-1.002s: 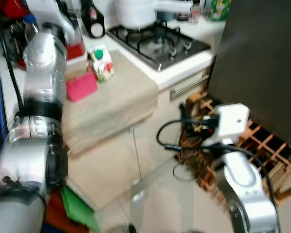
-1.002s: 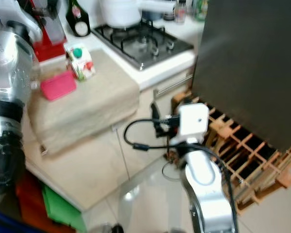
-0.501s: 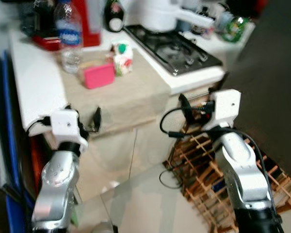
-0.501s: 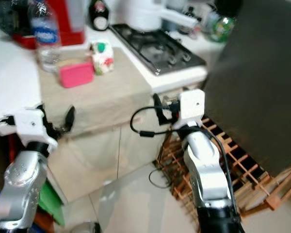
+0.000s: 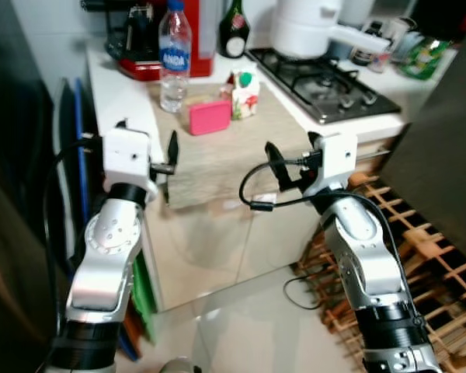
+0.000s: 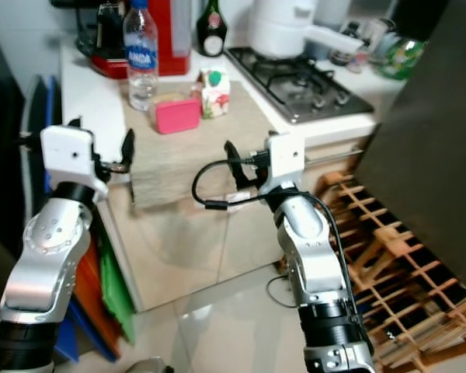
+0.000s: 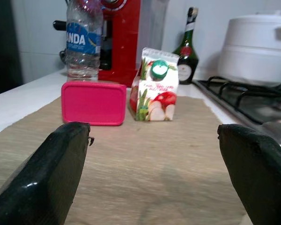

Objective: Restocking fridge

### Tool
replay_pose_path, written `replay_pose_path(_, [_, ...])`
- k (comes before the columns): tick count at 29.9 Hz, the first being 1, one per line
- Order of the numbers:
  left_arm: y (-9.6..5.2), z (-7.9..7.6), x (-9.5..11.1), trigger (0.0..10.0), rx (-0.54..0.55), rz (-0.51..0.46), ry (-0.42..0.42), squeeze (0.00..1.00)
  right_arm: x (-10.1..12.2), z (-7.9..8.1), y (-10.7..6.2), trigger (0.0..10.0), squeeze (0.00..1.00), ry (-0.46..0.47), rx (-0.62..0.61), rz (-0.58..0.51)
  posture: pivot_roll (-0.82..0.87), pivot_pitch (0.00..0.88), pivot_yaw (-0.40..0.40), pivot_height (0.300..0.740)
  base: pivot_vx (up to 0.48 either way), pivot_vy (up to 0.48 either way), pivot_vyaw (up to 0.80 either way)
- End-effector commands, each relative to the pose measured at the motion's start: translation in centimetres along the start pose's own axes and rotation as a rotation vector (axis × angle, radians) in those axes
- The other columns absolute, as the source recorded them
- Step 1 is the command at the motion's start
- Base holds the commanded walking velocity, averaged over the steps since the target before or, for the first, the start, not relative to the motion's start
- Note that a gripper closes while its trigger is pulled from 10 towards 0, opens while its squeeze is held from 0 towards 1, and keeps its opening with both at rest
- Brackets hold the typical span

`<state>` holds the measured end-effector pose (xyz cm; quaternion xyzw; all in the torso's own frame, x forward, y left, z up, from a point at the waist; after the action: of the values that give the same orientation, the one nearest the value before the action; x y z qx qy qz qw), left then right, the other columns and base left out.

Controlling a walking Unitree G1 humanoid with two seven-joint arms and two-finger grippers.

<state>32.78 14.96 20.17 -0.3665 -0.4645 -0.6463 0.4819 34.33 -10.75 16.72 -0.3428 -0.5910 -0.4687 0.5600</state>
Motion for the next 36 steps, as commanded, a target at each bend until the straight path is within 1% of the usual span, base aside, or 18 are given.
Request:
replay_pose_path(1, [0.2,-0.2,0.1,10.0,-0.016,0.003,0.016,0.0,0.1,-0.5,-0.1,10.0,0.08,0.0,-0.023,-0.013,0.04,0.0,-0.029,0.74,0.0,0.0,0.47])
replay_pose_path(2, [0.3,0.0,0.0,10.0,-0.013,0.006,0.02,0.0,0.2,-0.4,-0.1,10.0,0.08,0.007,-0.028,-0.027,0.04,0.0,-0.027,0.74,0.0,0.0,0.46])
replay_pose_path(4, [0.5,0.1,0.0,10.0,-0.01,0.006,0.017,0.0,0.2,-0.5,-0.2,10.0,0.08,-0.012,-0.039,-0.028,0.04,0.0,-0.027,0.74,0.0,0.0,0.43])
replay_pose_path(5, [0.5,0.1,0.2,10.0,-0.005,0.0,0.014,0.0,0.1,-0.7,-0.1,10.0,0.04,-0.025,-0.05,-0.026,0.04,0.0,-0.028,0.74,0.0,0.0,0.0])
replay_pose_path(8, [0.5,0.1,0.6,10.0,0.007,-0.014,0.011,0.0,0.2,-0.9,-0.1,10.0,0.03,-0.039,-0.058,-0.028,0.04,0.0,-0.03,0.74,0.0,0.0,0.0])
replay_pose_path(9, [0.5,0.2,1.2,10.0,0.016,-0.048,-0.058,0.0,0.6,-1.1,0.0,10.0,0.02,-0.049,-0.065,-0.049,0.04,0.0,-0.031,0.74,0.0,0.0,0.0])
replay_pose_path(11, [0.7,0.5,1.4,10.0,0.038,-0.052,-0.047,0.0,1.2,-1.2,0.1,10.0,0.02,-0.061,-0.074,-0.074,0.04,0.0,-0.032,0.74,0.454,0.0,0.0])
replay_pose_path(13, [1.1,0.4,1.8,10.0,0.034,-0.068,-0.044,0.0,2.3,-1.5,0.2,10.0,0.02,-0.079,-0.102,-0.123,0.04,0.0,-0.033,0.74,0.454,0.0,0.0])
replay_pose_path(15, [1.4,0.3,2.8,10.0,0.019,-0.12,-0.044,0.0,3.9,-1.9,0.3,10.0,0.02,-0.118,-0.141,-0.194,0.03,0.0,-0.028,0.74,0.456,0.0,0.0])
replay_pose_path(17, [1.6,0.3,3.5,10.0,0.01,-0.154,-0.049,0.0,4.9,-2.1,0.3,10.0,0.02,-0.136,-0.161,-0.236,0.03,0.0,-0.026,0.74,0.458,0.0,0.0])
replay_pose_path(19, [1.7,0.4,4.1,10.0,0.008,-0.182,-0.055,0.0,5.7,-2.1,0.3,10.0,0.02,-0.135,-0.167,-0.263,0.03,0.0,-0.019,0.74,0.461,0.0,0.0])
replay_pose_path(21, [1.7,0.6,4.4,10.0,0.019,-0.2,-0.055,0.0,6.0,-2.0,0.4,10.0,0.02,-0.137,-0.165,-0.274,0.03,0.0,-0.017,0.74,0.463,0.0,0.0])
replay_pose_path(24, [1.6,2.2,5.5,10.0,0.123,-0.257,-0.052,0.0,6.5,-1.7,0.5,10.0,0.02,-0.143,-0.149,-0.294,0.02,0.0,-0.014,0.74,0.48,0.0,0.0])
replay_pose_path(26, [1.7,3.0,6.0,10.0,0.171,-0.278,-0.033,0.0,6.6,-1.4,0.6,10.0,0.03,-0.143,-0.14,-0.3,0.02,0.0,-0.014,0.74,0.48,0.0,0.0])
replay_pose_path(30, [1.8,3.5,6.4,10.0,0.199,-0.299,-0.017,0.0,6.4,-1.0,0.7,10.0,0.03,-0.137,-0.128,-0.298,0.02,0.0,-0.016,0.74,0.48,0.0,0.0])
replay_pose_path(34, [1.9,3.6,6.5,10.0,0.207,-0.304,-0.015,0.0,6.3,-0.9,0.8,10.0,0.03,-0.133,-0.124,-0.295,0.03,0.0,-0.016,0.74,0.48,0.0,0.0])
replay_pose_path(36, [1.9,3.7,7.1,10.0,0.214,-0.332,-0.02,0.0,6.2,-0.9,0.8,10.0,0.02,-0.131,-0.123,-0.293,0.03,0.0,-0.014,0.74,0.48,0.0,0.0])
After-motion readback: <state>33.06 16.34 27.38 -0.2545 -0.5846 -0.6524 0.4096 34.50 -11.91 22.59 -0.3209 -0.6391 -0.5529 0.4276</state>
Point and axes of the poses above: a point about 5 cm out from each wrist's last joint towards the gripper, its own y axis pointing out of the wrist towards the gripper, its own x axis along the axis of the wrist's last joint, z = x × y, the point moved 3 cm from there along y, pointing out of the wrist towards the gripper, and after that the axes turned 4 degrees about y, right-handed, at the moved point
